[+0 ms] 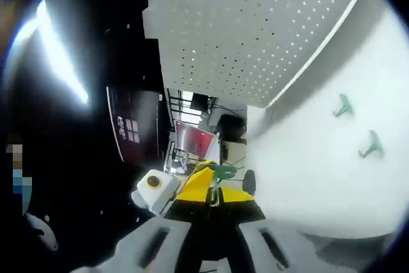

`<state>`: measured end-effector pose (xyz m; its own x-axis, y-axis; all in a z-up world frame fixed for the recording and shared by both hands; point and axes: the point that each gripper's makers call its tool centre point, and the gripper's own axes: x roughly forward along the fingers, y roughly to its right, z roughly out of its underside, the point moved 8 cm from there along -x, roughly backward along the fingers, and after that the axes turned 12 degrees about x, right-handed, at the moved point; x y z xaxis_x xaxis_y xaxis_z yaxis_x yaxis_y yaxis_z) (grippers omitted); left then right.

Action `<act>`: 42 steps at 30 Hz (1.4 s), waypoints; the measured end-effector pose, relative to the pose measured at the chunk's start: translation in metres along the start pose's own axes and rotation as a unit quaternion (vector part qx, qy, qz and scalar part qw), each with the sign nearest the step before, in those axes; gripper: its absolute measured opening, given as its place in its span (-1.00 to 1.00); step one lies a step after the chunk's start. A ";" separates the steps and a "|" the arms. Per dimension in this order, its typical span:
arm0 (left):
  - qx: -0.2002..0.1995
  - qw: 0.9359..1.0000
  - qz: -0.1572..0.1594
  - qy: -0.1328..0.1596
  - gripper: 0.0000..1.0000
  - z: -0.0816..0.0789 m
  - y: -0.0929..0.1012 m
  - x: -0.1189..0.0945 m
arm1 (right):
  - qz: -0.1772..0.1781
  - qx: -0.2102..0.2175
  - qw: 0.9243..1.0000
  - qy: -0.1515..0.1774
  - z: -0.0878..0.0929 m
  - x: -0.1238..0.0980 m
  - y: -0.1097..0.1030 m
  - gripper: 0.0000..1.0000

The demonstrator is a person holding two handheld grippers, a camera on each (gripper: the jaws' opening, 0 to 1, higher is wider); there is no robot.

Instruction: Insert the hook assembly into the mounting plate slot until the hook locks in place.

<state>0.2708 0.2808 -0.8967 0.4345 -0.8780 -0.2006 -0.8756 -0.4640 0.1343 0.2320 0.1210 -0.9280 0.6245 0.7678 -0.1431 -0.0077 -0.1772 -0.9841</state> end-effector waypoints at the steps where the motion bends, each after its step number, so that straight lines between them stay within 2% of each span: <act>1: -0.007 1.000 -0.013 -0.003 -0.96 0.000 -0.004 -0.001 | 0.014 -0.042 0.999 0.003 -0.002 -0.002 -0.005 -0.89; 2: -0.017 0.999 -0.029 -0.012 -0.96 0.001 -0.008 -0.002 | 0.024 -0.084 0.996 0.004 -0.003 -0.004 -0.009 -0.88; 3: -0.020 0.999 -0.034 -0.016 -0.96 0.001 -0.009 -0.002 | 0.043 -0.145 0.988 0.000 -0.004 -0.007 -0.015 -0.87; 4: -0.028 0.999 -0.041 -0.021 -0.96 0.002 -0.012 -0.002 | 0.054 -0.188 0.981 -0.003 -0.003 -0.008 -0.019 -0.85; 5: -0.043 0.997 -0.050 -0.031 -0.96 0.003 -0.014 -0.001 | 0.068 -0.246 0.967 0.001 -0.003 -0.008 -0.025 -0.84; 7: -0.055 0.996 -0.061 -0.041 -0.96 0.005 -0.017 0.001 | 0.082 -0.311 0.947 0.001 0.000 -0.009 -0.034 -0.78; 8: -0.059 0.995 -0.065 -0.044 -0.96 0.006 -0.017 0.002 | 0.092 -0.359 0.929 -0.005 0.005 -0.009 -0.040 -0.76; 9: -0.074 0.993 -0.072 -0.059 -0.96 0.008 -0.017 0.003 | 0.097 -0.387 0.917 -0.008 0.005 -0.008 -0.043 -0.75; 10: -0.080 0.992 -0.074 -0.065 -0.96 0.010 -0.016 0.004 | 0.108 -0.436 0.893 -0.012 0.011 -0.007 -0.047 -0.75; 11: -0.088 0.991 -0.076 -0.069 -0.96 0.011 -0.015 0.007 | 0.113 -0.464 0.879 -0.012 0.011 -0.006 -0.048 -0.75; 12: -0.093 0.990 -0.077 -0.069 -0.96 0.011 -0.013 0.008 | 0.122 -0.498 0.859 -0.011 0.015 -0.005 -0.050 -0.75; 14: -0.116 0.988 -0.075 -0.071 -0.96 0.011 -0.009 0.012 | 0.135 -0.538 0.832 -0.013 0.021 -0.003 -0.050 -0.75; 16: -0.150 0.984 -0.070 -0.064 -0.96 0.010 -0.002 0.016 | 0.140 -0.546 0.826 -0.015 0.023 -0.001 -0.048 -0.75; 18: -0.167 0.982 -0.064 -0.056 -0.96 0.009 0.002 0.018 | 0.142 -0.535 0.833 -0.010 0.022 0.000 -0.046 -0.76; 19: -0.170 0.982 -0.062 -0.057 -0.96 0.009 0.004 0.019 | 0.143 -0.516 0.845 -0.006 0.021 0.000 -0.045 -0.76; 20: -0.171 0.982 -0.058 -0.059 -0.96 0.010 0.006 0.021 | 0.147 -0.513 0.846 -0.006 0.021 0.000 -0.044 -0.76; 23: -0.183 0.979 -0.055 -0.067 -0.96 0.015 0.011 0.024 | 0.160 -0.531 0.832 -0.010 0.017 0.000 -0.041 -0.78; 26: -0.211 0.975 -0.043 -0.060 -0.96 0.015 0.018 0.025 | 0.163 -0.541 0.825 -0.018 0.017 0.001 -0.039 -0.80; 29: -0.234 0.970 -0.034 -0.048 -0.96 0.015 0.021 0.024 | 0.169 -0.560 0.811 -0.024 0.018 0.002 -0.038 -0.82; 30: -0.245 0.968 -0.034 -0.041 -0.96 0.014 0.022 0.023 | 0.172 -0.569 0.803 -0.026 0.016 0.001 -0.038 -0.84; 32: -0.265 0.963 -0.029 -0.030 -0.96 0.012 0.024 0.022 | 0.171 -0.574 0.801 -0.024 0.018 0.001 -0.039 -0.85; 34: -0.271 0.962 -0.028 -0.027 -0.96 0.012 0.024 0.021 | 0.169 -0.579 0.797 -0.024 0.019 0.001 -0.040 -0.86; 36: -0.273 0.961 -0.028 -0.026 -0.96 0.011 0.024 0.021 | 0.170 -0.587 0.791 -0.026 0.019 0.001 -0.040 -0.87; 37: -0.274 0.961 -0.027 -0.028 -0.96 0.012 0.025 0.021 | 0.169 -0.587 0.791 -0.025 0.020 0.002 -0.041 -0.88; 39: -0.276 0.960 -0.026 -0.029 -0.96 0.012 0.026 0.021 | 0.170 -0.578 0.798 -0.026 0.018 0.002 -0.040 -0.89; 42: -0.270 0.962 -0.022 -0.034 -0.96 0.011 0.030 0.022 | 0.177 -0.585 0.791 -0.031 0.018 0.001 -0.039 -0.91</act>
<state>0.2520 0.2488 -0.9081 0.4381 -0.8549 -0.2777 -0.6109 -0.5099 0.6057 0.2188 0.1395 -0.8914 0.7051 0.5653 -0.4281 0.5778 -0.8080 -0.1152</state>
